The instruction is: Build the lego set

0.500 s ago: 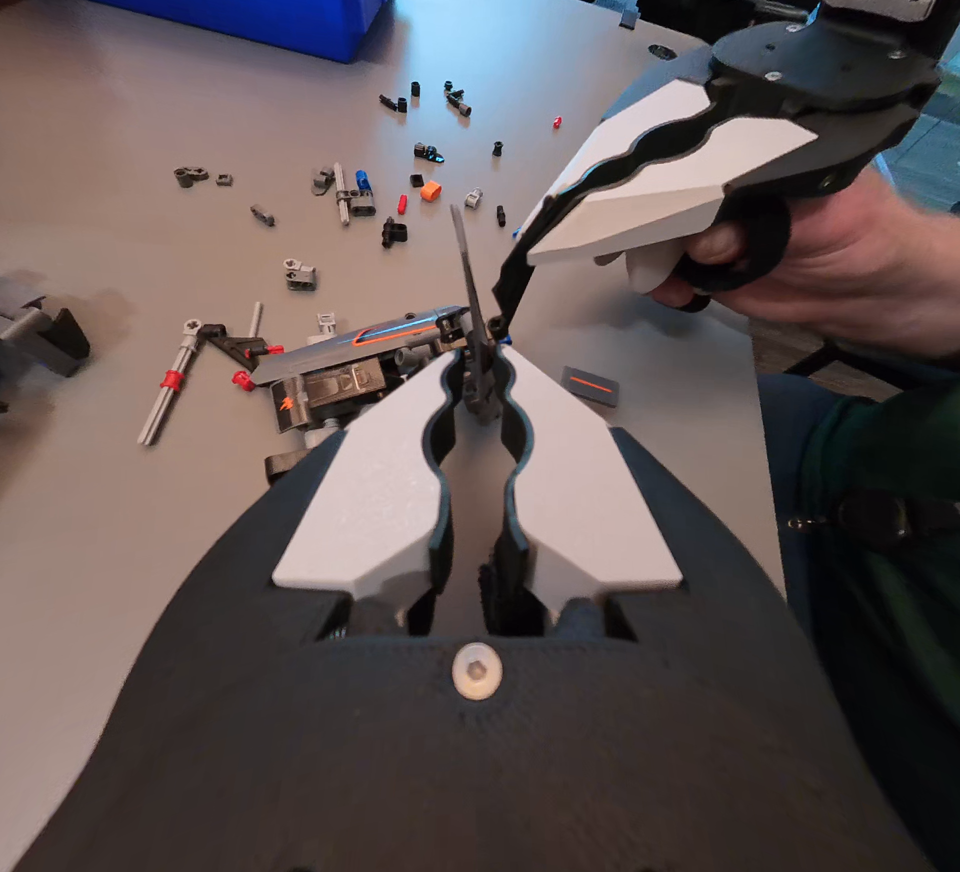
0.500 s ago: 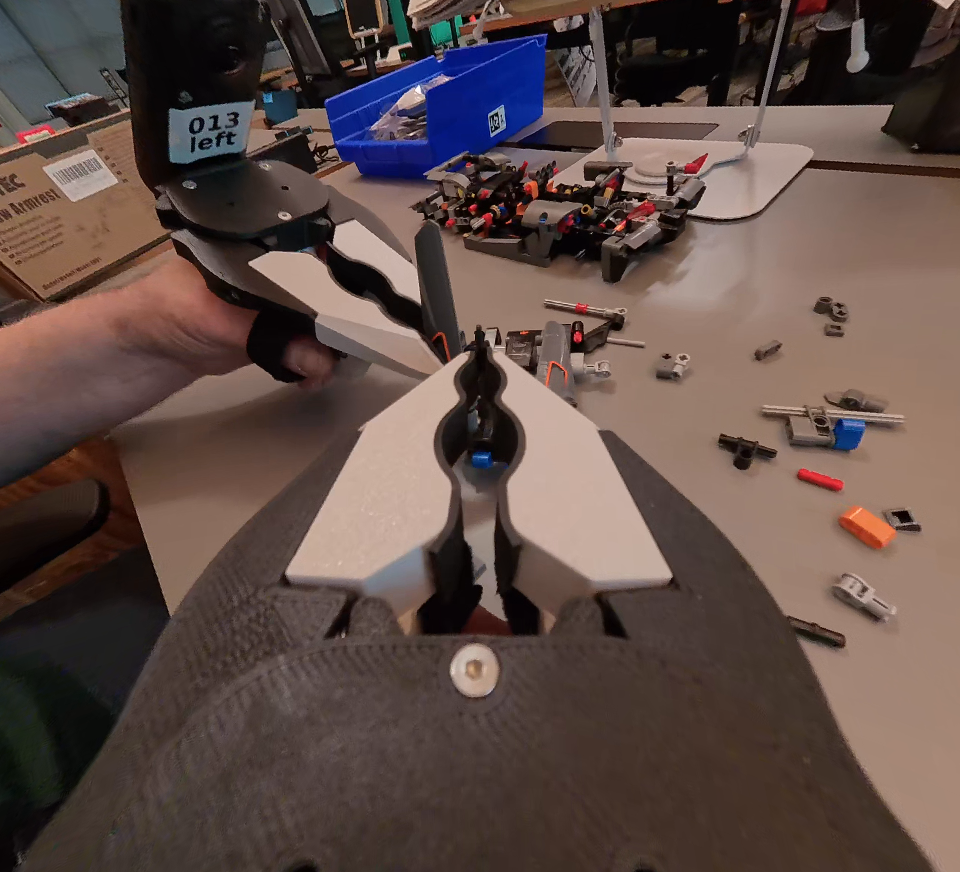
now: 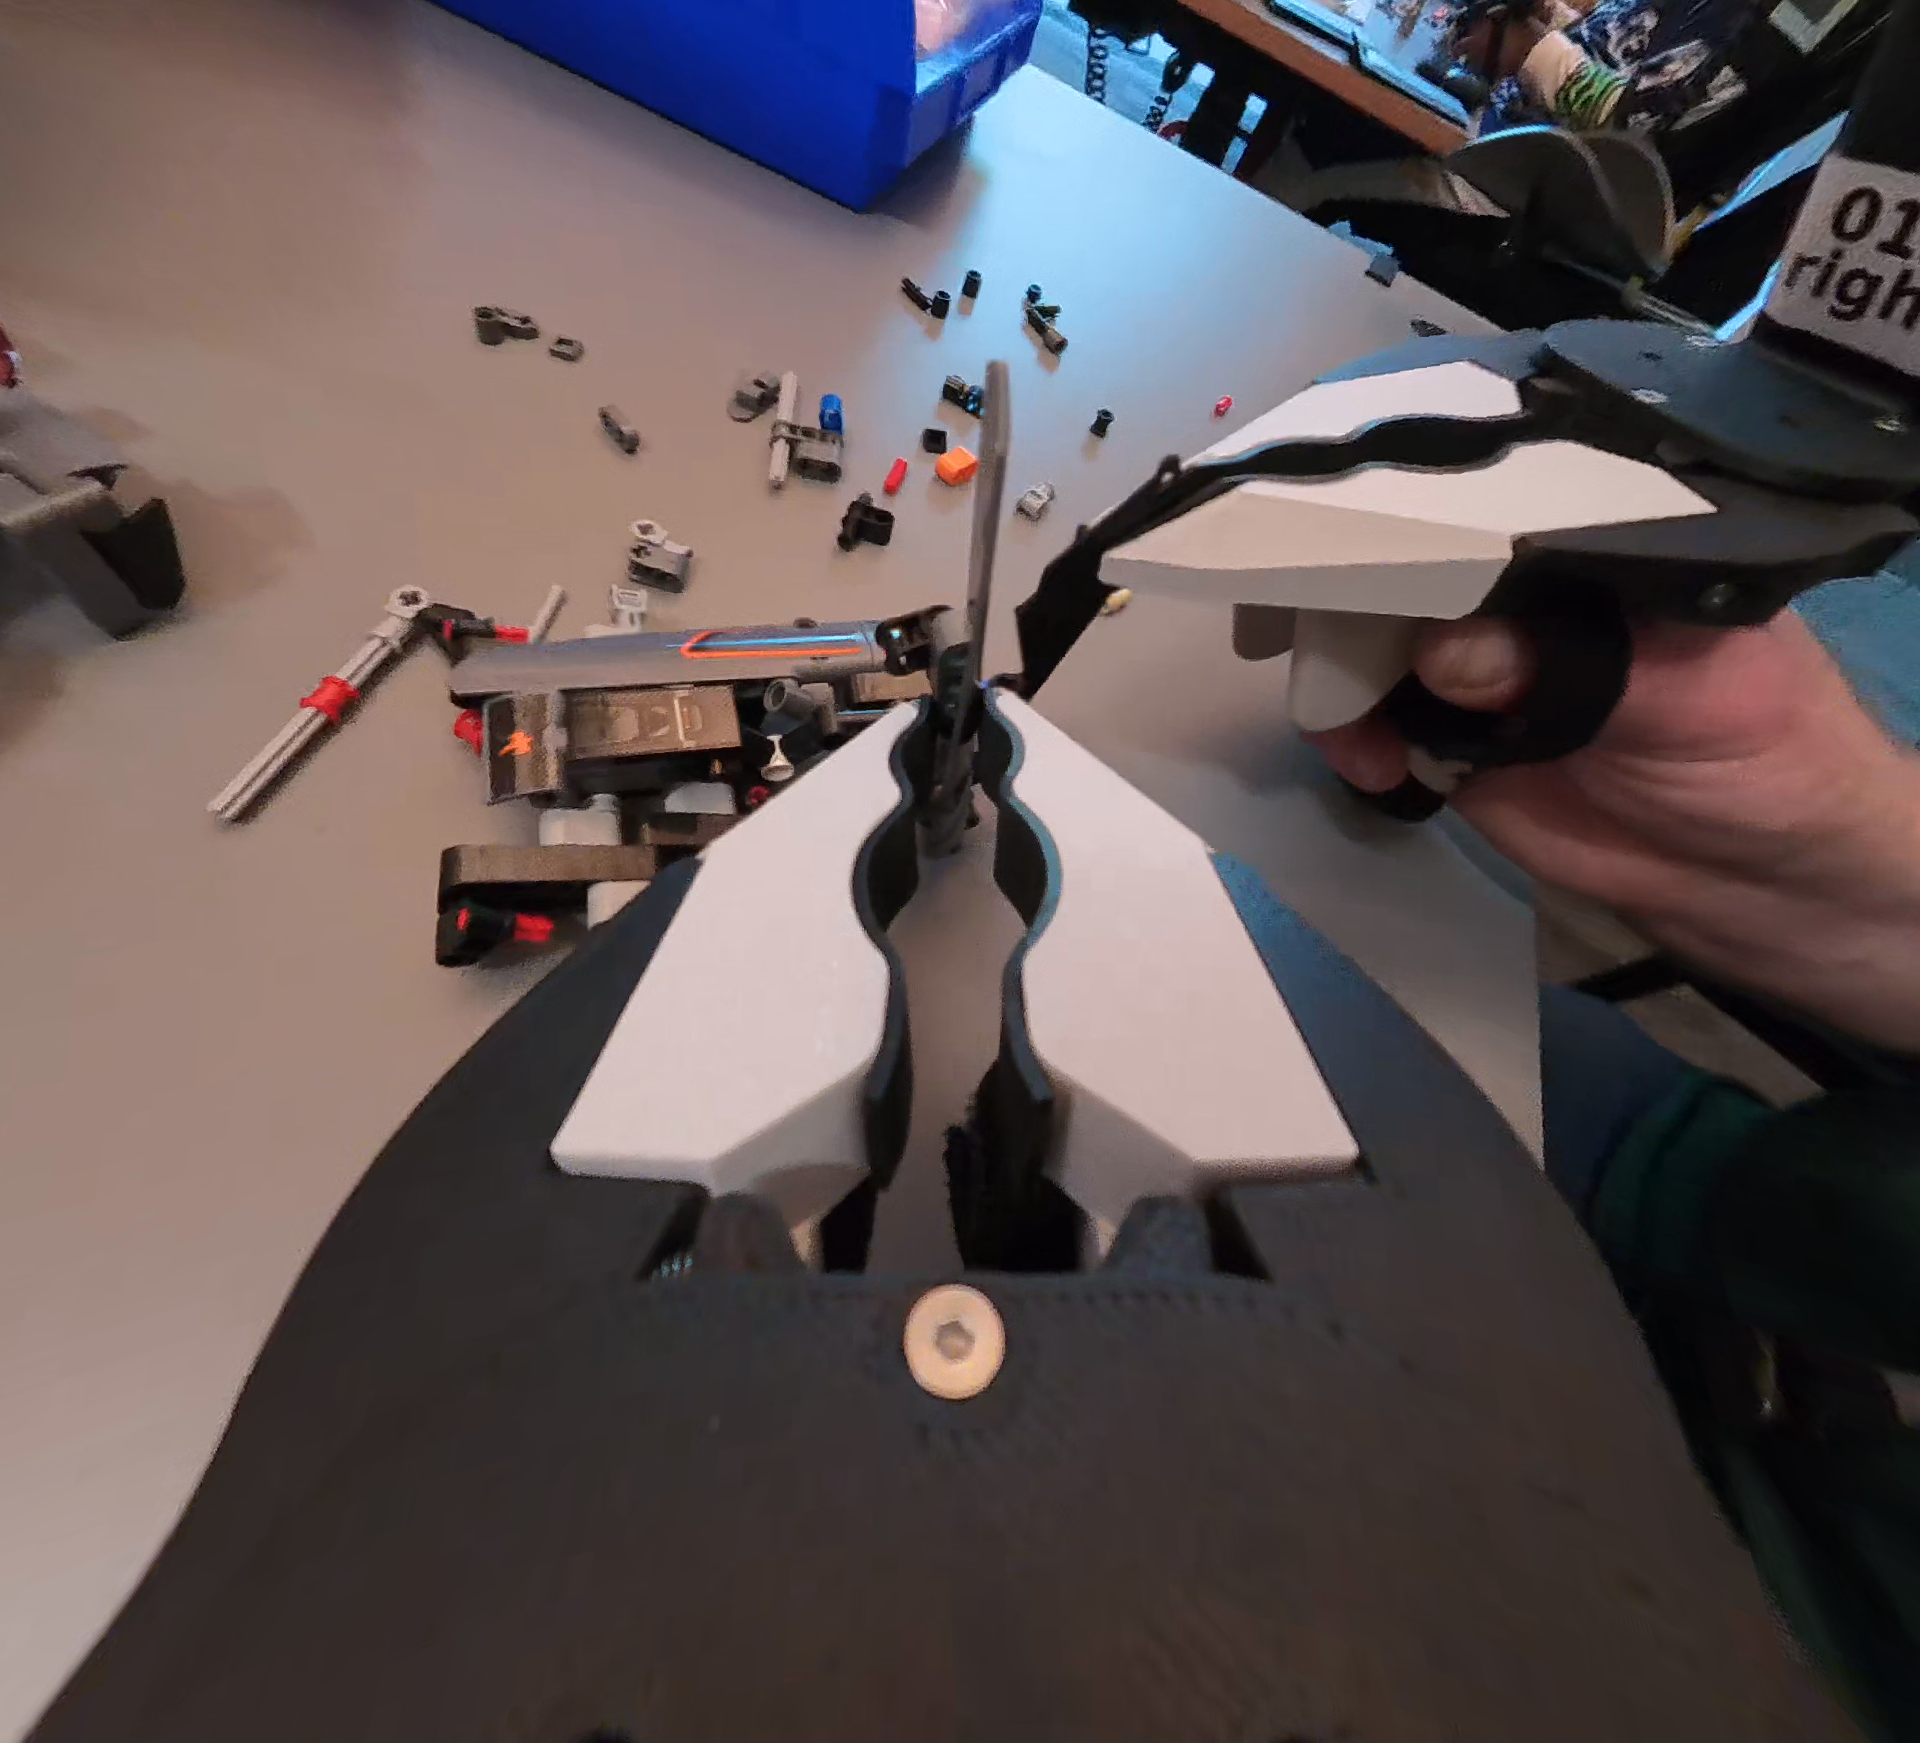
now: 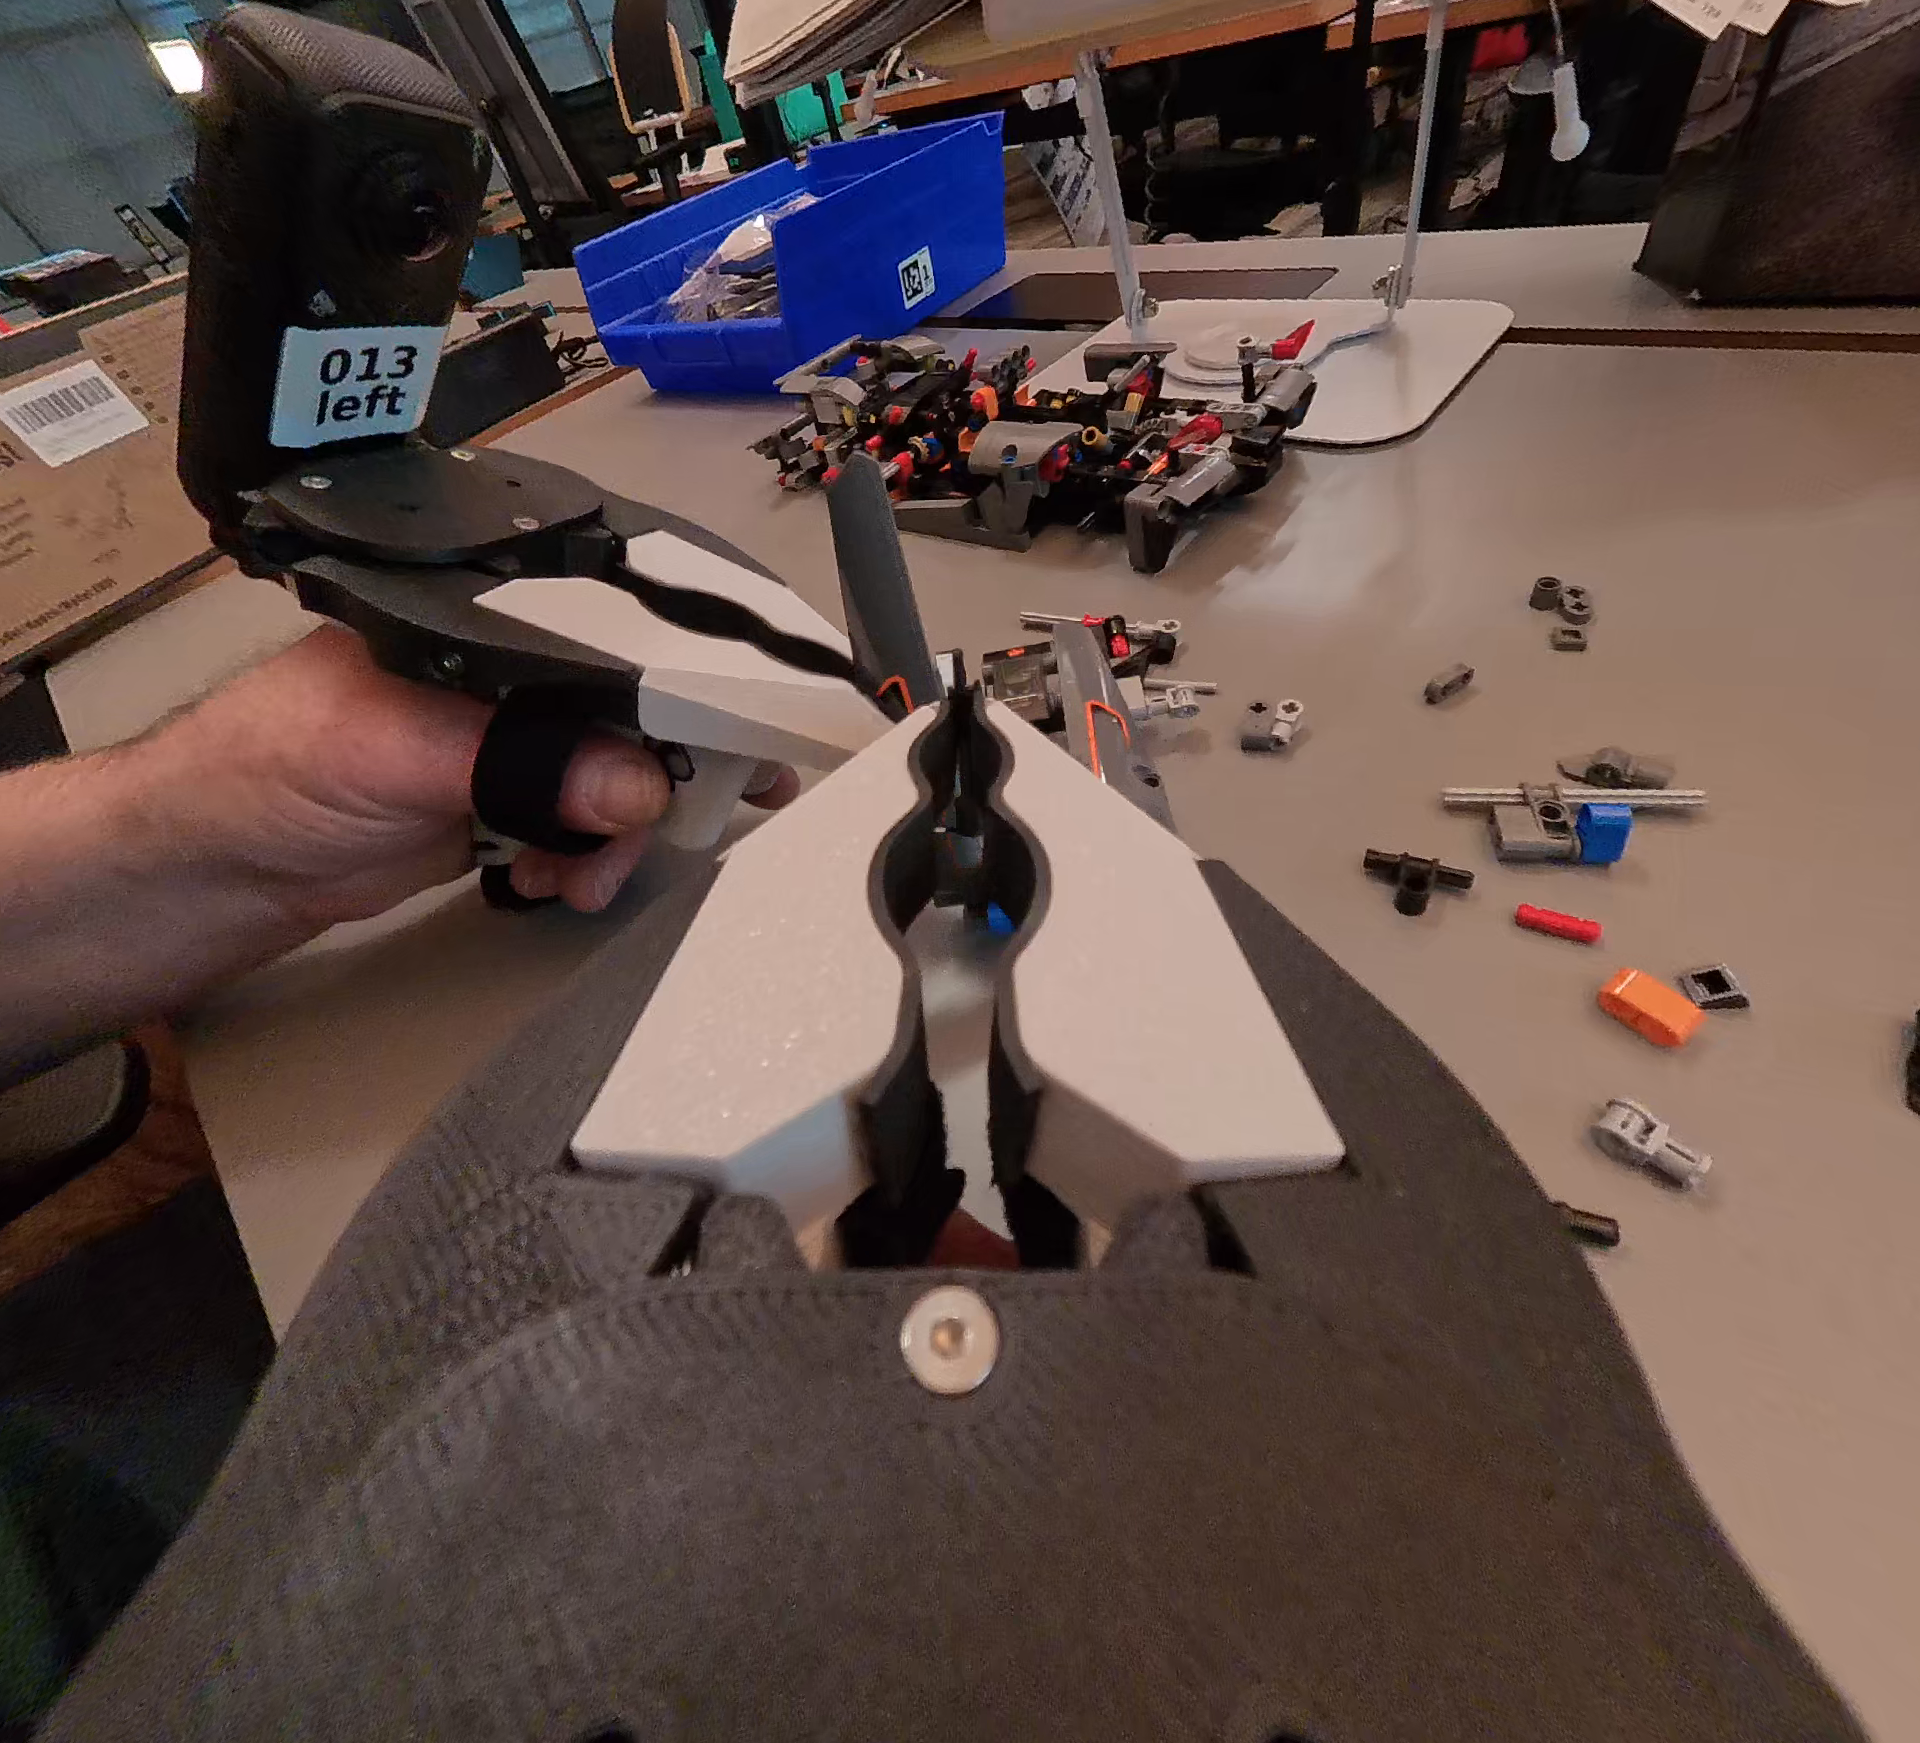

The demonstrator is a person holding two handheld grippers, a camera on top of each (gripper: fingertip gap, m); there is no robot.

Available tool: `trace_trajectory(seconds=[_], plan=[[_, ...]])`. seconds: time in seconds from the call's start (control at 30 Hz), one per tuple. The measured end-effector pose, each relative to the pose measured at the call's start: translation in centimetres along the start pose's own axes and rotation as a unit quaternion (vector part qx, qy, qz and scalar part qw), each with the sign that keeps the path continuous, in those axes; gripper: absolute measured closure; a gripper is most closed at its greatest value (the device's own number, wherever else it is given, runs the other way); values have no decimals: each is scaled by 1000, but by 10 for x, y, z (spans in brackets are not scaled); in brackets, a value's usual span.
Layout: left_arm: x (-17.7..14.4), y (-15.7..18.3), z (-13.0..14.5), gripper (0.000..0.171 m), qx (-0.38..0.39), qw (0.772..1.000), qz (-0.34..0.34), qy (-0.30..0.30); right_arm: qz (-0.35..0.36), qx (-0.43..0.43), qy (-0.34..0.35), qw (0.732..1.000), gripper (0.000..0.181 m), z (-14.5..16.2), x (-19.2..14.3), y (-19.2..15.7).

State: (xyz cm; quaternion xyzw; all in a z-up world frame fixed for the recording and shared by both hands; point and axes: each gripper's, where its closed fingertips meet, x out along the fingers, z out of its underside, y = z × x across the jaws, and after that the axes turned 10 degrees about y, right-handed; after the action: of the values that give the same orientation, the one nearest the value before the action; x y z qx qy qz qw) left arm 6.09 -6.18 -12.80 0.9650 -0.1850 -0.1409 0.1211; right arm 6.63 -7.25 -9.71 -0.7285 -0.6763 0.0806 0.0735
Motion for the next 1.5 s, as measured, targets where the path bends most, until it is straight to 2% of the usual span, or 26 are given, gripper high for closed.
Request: trace_trajectory(seconds=[0.07, 0.23, 0.4, 0.53, 0.63, 0.83, 1.5], plan=[[2, 1, 0, 165, -5, 1000, 1, 7, 4, 2, 1, 1000, 181, -1, 1, 3], [-1, -2, -9, 141, -8, 1000, -4, 29, 6, 4, -4, 1000, 181, 0, 4, 6], [-10, -4, -17, 129, 58, 998, 2, 26, 7, 1, -12, 1000, 181, 3, 6, 5], [-8, -3, -12, 125, 104, 994, 29, 2, 4, 2, -16, 1000, 181, 5, 9, 2], [-6, -4, -8, 126, 139, 990, 35, -12, 9, -5, -15, 1000, 181, 4, 10, 2], [-2, -1, -9, 127, 157, 986, 50, -8, 13, -12, -12, 1000, 181, 4, 11, 1], [0, -2, -6, 140, 133, 989, 57, -5, 12, -18, 2, 1000, 181, 0, 13, -2]])
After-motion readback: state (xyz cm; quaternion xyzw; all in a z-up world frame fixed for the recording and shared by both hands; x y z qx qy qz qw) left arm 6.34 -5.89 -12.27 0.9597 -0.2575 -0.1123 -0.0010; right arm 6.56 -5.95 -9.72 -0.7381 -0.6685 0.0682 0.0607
